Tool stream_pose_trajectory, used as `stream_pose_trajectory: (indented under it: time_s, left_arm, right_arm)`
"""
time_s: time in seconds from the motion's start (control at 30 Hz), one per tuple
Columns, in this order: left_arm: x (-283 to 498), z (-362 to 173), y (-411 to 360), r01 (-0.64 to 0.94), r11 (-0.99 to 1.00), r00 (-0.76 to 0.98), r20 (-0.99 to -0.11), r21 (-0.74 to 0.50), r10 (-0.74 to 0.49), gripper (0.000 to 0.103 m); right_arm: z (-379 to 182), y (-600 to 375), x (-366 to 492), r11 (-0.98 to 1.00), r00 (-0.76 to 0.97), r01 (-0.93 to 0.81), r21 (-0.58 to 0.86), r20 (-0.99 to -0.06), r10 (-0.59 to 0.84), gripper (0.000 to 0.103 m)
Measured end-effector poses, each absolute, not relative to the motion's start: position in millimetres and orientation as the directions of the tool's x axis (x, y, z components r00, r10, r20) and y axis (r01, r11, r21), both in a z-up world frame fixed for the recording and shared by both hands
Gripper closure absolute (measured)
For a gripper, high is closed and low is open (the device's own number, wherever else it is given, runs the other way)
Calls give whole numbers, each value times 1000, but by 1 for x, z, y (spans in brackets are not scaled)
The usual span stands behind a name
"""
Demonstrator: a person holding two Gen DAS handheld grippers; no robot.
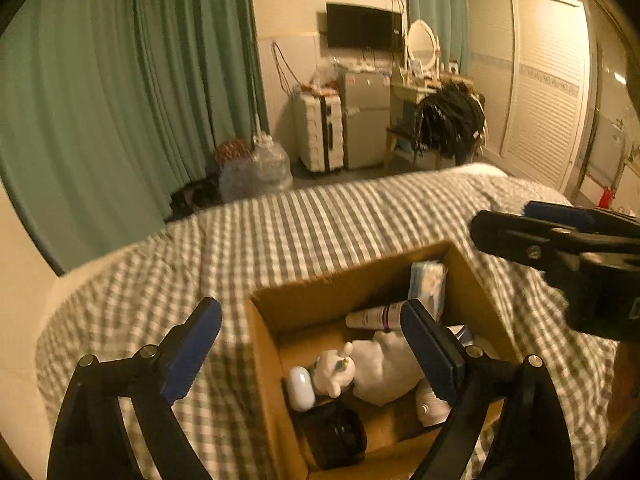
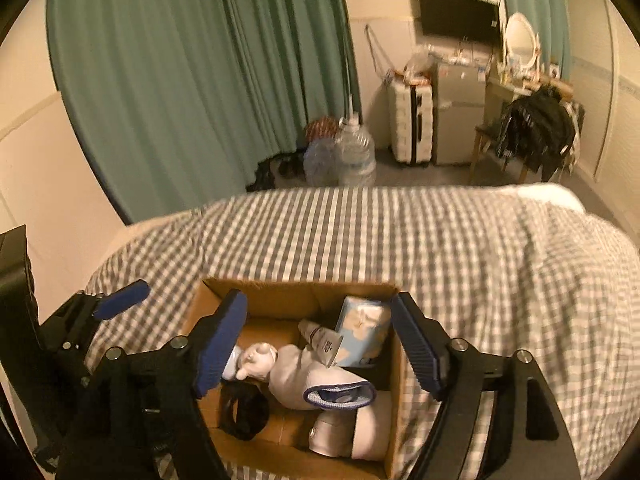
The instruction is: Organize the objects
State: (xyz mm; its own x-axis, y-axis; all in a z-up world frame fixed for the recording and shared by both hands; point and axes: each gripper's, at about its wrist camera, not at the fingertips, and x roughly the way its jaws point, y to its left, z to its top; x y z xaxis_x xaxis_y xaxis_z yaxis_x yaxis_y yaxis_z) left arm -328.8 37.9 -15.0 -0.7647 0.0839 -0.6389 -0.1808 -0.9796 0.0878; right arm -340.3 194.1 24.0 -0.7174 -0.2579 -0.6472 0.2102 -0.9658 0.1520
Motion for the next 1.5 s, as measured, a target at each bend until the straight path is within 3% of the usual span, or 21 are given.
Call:
stream_pose_trajectory:
  time_s: [0.5, 0.83, 1.17, 1.5]
  left_arm:
    - [-203, 115, 34, -146, -986, -909, -404, 75, 104, 0]
    - [-105, 155, 30, -134, -987, -966, -236, 89, 110, 0]
    - [-48, 121, 21, -86, -995, -977, -199, 47, 76, 0]
    - [-58, 30, 6, 18, -1000, -955, -295, 19, -22, 0]
  right_arm:
    - [154, 212, -196, -976, -883, 191, 103, -417, -217, 10]
    - [188, 227, -90, -989, -957, 140, 44, -248, -147, 2]
    - [141, 230, -37, -996, -976, 89, -21, -204, -83, 1]
    - [51, 242, -45, -998, -969, 54, 10, -241, -55, 1]
